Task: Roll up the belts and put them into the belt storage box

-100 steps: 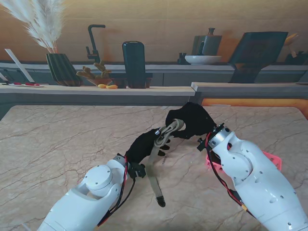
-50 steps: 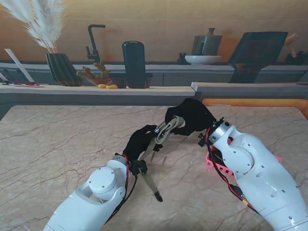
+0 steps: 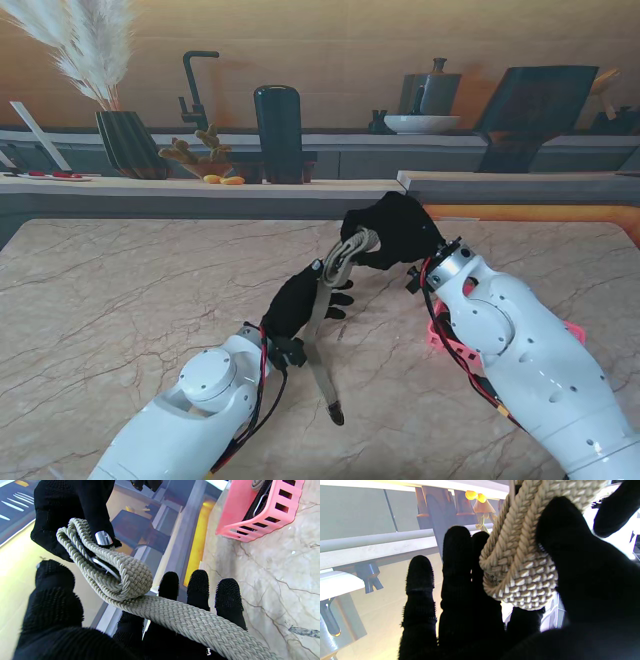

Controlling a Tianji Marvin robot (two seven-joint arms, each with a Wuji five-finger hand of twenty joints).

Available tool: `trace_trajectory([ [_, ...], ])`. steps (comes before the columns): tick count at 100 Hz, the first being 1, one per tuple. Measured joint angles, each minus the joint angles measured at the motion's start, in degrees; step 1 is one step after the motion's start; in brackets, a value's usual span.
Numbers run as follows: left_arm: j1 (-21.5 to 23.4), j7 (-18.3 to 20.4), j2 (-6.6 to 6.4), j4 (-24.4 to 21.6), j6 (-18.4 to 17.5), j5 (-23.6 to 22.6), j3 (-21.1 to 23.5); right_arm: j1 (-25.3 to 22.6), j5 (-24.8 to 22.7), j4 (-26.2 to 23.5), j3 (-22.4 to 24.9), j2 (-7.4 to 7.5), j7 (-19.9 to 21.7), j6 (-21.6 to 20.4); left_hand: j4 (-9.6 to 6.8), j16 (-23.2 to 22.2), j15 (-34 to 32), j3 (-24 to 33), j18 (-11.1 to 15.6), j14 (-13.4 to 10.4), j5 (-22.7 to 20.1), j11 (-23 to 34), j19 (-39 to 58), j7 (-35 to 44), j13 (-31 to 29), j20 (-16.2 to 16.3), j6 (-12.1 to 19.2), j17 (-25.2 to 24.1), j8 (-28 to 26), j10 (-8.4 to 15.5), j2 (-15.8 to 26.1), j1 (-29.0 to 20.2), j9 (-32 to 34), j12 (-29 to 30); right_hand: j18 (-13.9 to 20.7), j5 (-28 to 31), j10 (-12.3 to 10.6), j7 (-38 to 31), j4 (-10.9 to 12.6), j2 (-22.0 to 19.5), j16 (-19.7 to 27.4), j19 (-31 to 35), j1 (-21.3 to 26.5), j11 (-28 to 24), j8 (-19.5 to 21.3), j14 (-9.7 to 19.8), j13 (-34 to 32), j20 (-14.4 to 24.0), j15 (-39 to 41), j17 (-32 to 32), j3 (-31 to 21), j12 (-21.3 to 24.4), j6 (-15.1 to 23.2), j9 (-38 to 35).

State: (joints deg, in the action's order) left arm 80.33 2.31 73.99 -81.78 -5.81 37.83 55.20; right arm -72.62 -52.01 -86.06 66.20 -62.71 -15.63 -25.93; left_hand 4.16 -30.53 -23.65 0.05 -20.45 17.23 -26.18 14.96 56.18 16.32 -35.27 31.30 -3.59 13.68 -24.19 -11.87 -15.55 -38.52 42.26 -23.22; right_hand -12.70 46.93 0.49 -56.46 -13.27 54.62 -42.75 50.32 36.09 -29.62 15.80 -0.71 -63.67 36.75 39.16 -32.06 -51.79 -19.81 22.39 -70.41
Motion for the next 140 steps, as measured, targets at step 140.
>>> trace_trajectory([
  [140, 1.0, -24.3, 5.28, -0.9, -10.7, 2.3, -5.6, 6.2, -0.4, 12.6, -16.3, -3.66, -21.2, 7.5, 2.68, 9.4, 6.8, 39.6, 13.4, -7.8, 19.1, 0.9, -16.5, 1.1, 9.4, -11.2, -0.5, 4.2, 8.4, 2.3, -15.7, 16.7, -20.5, 4.4, -0.1, -2.4, -0.3, -4.3, 1.4, -0.5, 0.0, 2.3, 0.0, -2.7, 1.5, 0.3, 0.0, -2.4, 1.2, 0.1, -0.1, 0.1, -0.1, 0.4],
])
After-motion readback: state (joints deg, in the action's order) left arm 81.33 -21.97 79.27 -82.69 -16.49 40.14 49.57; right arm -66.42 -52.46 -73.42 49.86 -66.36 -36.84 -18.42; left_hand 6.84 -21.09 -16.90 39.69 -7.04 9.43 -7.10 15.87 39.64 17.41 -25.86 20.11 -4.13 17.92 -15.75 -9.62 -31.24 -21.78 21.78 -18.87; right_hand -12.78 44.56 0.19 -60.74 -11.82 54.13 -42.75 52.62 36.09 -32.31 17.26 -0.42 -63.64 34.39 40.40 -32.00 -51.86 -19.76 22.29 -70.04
